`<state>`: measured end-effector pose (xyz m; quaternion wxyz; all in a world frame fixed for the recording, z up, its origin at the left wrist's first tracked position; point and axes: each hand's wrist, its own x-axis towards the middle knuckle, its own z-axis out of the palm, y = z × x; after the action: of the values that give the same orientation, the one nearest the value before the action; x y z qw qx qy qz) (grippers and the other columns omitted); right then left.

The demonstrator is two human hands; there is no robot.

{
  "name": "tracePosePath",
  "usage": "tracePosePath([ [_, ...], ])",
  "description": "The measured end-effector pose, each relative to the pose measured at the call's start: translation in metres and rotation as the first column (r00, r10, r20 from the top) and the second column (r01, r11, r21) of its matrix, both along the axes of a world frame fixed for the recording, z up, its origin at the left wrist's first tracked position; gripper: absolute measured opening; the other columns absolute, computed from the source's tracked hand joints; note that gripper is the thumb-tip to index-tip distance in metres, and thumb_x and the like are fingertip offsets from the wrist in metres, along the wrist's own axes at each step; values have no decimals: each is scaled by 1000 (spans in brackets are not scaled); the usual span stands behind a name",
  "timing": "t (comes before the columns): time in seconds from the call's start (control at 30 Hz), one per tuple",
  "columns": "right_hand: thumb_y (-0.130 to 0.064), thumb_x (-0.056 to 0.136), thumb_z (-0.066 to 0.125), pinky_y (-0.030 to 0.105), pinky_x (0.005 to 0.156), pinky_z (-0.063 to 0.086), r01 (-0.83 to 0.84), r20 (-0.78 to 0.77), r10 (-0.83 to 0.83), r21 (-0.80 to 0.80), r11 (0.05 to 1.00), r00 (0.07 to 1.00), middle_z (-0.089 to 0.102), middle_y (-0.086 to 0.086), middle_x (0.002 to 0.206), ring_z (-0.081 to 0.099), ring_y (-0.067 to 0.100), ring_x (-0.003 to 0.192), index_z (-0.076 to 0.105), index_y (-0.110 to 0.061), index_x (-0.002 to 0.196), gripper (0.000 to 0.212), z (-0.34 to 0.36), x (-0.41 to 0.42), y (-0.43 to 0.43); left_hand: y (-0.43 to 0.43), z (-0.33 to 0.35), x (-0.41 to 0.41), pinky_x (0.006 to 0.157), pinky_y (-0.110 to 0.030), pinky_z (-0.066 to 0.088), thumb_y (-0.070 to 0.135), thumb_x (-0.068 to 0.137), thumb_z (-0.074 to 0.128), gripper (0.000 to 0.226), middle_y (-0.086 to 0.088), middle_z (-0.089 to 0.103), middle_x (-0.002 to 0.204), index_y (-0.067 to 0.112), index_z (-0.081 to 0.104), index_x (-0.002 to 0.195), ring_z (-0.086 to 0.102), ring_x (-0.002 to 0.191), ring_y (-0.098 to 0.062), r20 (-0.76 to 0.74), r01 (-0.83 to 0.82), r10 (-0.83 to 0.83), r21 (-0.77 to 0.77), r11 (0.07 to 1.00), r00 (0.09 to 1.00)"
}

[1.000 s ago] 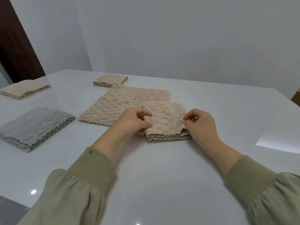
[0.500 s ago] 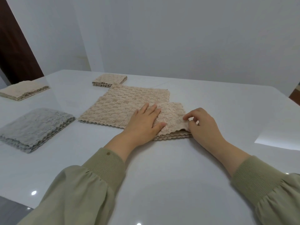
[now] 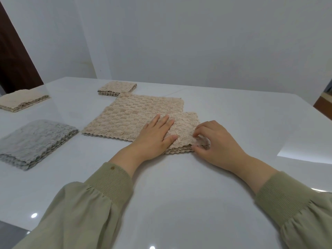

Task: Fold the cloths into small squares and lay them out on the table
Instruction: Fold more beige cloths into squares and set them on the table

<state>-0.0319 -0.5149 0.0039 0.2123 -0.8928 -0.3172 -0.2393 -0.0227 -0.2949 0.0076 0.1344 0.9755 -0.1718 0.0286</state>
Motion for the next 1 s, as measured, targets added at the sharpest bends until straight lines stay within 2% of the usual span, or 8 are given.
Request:
tracePosePath([
  [0.17, -13, 75, 63, 38, 75, 48, 11, 75, -9, -30, 1000, 997, 64, 2, 88, 58, 25, 86, 65, -11, 84, 10, 2, 2, 3, 1, -1, 1, 118, -46, 4, 53, 96, 27, 63, 7, -4, 159, 28, 7, 151, -13, 145, -13, 2, 4, -4, 3, 1000, 1000],
  [0.33, -38, 74, 53, 34, 78, 45, 32, 81, -21, -133, 991, 996, 63, -2, 89, 55, 22, 87, 62, -14, 87, 28, 4, -2, 9, 1, -3, 2, 118, -46, 5, 53, 96, 27, 64, 7, -4, 159, 28, 6, 151, -13, 145, -13, -1, 1, -1, 10, 1000, 1000],
  [0.53, -12, 72, 39, 31, 75, 39, 8, 147, 11, -130, 991, 989, 63, 0, 83, 57, 26, 80, 60, -13, 76, 22, 1, 3, 10, 1, -5, 4, 118, -47, 6, 54, 96, 27, 64, 8, -4, 159, 29, 6, 151, -13, 145, -13, -8, -2, 2, -5, 1000, 1000],
  [0.7, -6, 73, 43, 30, 76, 36, 91, 317, -69, -53, 994, 946, 59, 0, 65, 53, 26, 65, 60, -12, 63, 21, 8, 5, 2, 2, -2, 3, 118, -46, 4, 55, 95, 27, 65, 9, -5, 159, 30, 5, 151, -14, 144, -11, -32, -5, 5, 0, 1000, 999],
  [0.77, -8, 71, 40, 31, 76, 36, 86, 307, -49, -107, 991, 950, 58, -2, 63, 53, 24, 63, 61, -15, 61, 25, 4, 5, 2, 2, 0, 2, 118, -46, 2, 55, 95, 27, 65, 10, -7, 158, 31, 4, 150, -15, 144, -11, -41, -5, 6, 11, 1000, 999],
  [0.83, -14, 70, 34, 32, 71, 39, 46, 220, -9, -160, 986, 975, 58, -4, 62, 55, 22, 62, 63, -17, 60, 30, 1, 5, 3, 2, 1, 1, 118, -46, 1, 55, 95, 28, 65, 10, -8, 158, 31, 4, 150, -15, 144, -11, -43, -6, 7, 29, 1000, 999],
  [0.9, -16, 72, 38, 36, 68, 40, 39, 215, -22, -76, 996, 976, 56, -2, 61, 53, 23, 61, 63, -13, 61, 28, 2, 4, 3, 2, 1, 1, 117, -46, 0, 56, 95, 28, 65, 11, -9, 158, 32, 3, 150, -16, 144, -11, -49, -7, 9, 36, 999, 999],
  [1.0, -13, 78, 43, 36, 74, 40, 92, 324, -156, 206, 974, 933, 62, 4, 72, 55, 25, 69, 67, -6, 75, 24, 15, 7, 9, 1, 2, 1, 117, -45, -2, 55, 95, 28, 65, 11, -11, 158, 33, 1, 150, -18, 143, -11, -65, -3, 6, 53, 999, 998],
])
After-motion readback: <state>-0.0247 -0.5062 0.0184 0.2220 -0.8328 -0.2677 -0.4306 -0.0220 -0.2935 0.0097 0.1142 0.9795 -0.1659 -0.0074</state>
